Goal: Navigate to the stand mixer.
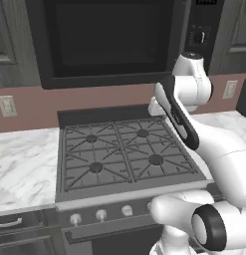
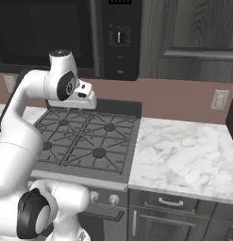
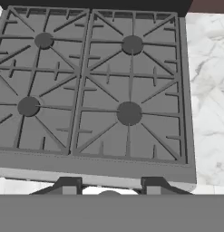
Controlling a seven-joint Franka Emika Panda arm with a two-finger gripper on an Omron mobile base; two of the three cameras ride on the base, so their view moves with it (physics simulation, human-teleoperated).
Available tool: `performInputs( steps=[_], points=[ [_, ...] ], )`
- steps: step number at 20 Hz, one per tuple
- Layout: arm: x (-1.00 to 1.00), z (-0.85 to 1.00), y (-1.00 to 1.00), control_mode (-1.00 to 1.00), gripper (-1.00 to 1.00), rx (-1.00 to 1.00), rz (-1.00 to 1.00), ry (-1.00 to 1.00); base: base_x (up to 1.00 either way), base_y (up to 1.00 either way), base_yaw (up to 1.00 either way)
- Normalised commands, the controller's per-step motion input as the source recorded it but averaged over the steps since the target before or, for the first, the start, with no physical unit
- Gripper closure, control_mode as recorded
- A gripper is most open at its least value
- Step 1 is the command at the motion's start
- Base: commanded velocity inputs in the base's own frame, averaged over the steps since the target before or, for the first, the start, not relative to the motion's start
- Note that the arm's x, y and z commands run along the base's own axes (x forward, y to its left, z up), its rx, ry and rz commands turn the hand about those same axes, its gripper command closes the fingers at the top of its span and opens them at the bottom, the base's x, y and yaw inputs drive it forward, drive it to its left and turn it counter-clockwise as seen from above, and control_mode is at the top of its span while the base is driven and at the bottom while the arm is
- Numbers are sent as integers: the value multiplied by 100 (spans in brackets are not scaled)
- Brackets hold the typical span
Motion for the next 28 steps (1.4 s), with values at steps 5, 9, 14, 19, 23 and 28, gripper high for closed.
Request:
performInputs(
  steps=[5,9,14,19,23,28],
  points=[
    [0,0,0,100,-100,0,0,0,-28,0,0],
    [0,0,0,100,-100,0,0,0,-73,1,29],
    [0,0,0,100,-100,0,0,0,-65,4,84],
    [0,0,0,100,-100,0,0,0,-28,0,98],
    [0,0,0,100,-100,0,0,0,-26,0,98],
    [0,0,0,100,-100,0,0,0,-24,0,98]
  ],
)
